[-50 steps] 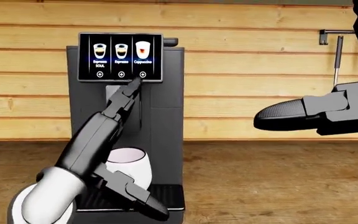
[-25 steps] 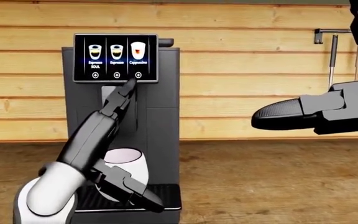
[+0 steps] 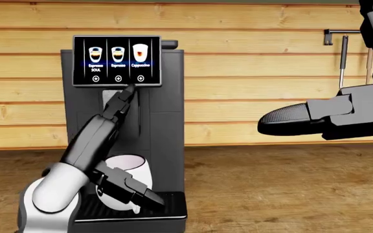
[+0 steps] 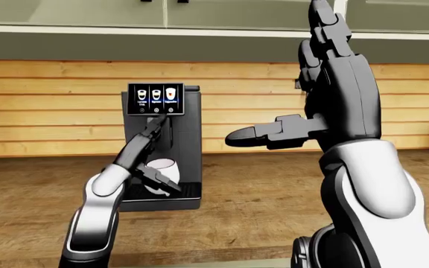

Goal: Press the button on the coffee machine to serve coffee.

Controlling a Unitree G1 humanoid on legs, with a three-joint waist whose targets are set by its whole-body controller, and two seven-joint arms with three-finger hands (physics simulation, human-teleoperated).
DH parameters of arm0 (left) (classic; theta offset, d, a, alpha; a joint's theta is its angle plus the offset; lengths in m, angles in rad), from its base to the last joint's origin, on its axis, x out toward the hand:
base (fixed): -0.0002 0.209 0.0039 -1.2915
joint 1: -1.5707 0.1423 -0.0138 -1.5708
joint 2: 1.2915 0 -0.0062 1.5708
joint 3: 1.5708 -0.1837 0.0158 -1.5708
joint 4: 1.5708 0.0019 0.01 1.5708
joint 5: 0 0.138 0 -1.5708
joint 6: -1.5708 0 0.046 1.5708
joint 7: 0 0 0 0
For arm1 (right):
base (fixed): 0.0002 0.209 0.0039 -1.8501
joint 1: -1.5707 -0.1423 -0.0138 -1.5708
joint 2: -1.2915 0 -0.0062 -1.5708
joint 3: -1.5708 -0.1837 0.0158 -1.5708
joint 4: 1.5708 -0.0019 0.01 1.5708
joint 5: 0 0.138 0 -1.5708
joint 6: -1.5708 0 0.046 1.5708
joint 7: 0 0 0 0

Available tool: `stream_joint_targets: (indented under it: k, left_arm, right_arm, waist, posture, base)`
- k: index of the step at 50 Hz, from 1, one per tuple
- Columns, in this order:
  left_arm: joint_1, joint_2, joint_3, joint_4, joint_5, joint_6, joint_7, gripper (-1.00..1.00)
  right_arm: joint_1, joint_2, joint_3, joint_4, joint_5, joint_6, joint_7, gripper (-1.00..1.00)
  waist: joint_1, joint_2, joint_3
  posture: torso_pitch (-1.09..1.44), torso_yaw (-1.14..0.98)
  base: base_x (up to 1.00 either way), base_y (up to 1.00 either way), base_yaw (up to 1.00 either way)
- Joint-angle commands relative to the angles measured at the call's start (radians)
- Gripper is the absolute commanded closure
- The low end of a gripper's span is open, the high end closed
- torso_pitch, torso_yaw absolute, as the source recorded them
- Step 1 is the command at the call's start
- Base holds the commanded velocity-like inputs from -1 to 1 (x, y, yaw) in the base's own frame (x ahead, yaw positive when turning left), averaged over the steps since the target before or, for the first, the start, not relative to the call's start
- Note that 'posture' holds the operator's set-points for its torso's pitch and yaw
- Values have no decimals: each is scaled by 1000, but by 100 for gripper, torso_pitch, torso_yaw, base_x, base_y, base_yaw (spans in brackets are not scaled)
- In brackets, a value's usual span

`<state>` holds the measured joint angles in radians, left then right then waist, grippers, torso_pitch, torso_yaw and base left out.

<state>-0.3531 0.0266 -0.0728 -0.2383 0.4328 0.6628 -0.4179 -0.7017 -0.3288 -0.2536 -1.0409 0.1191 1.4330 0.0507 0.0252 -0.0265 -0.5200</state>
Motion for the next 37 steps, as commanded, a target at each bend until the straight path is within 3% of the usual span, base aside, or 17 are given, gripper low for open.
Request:
stream_joint_targets:
  k: [1, 37]
  left_arm:
    - [-29, 1, 4, -27, 3, -27, 11, -100]
    - [-34, 0, 9, 64, 0, -81, 34, -100]
  right_arm:
    - [-23, -5, -4, 9, -9, -18, 0, -100]
    - [-16, 8, 12, 8, -44, -25, 20, -100]
  waist:
    - [0, -2, 12]
    - [-16, 2, 12]
  posture:
    - [-85, 0]
    - [-85, 0]
  base:
    - [0, 0, 0]
    - [0, 0, 0]
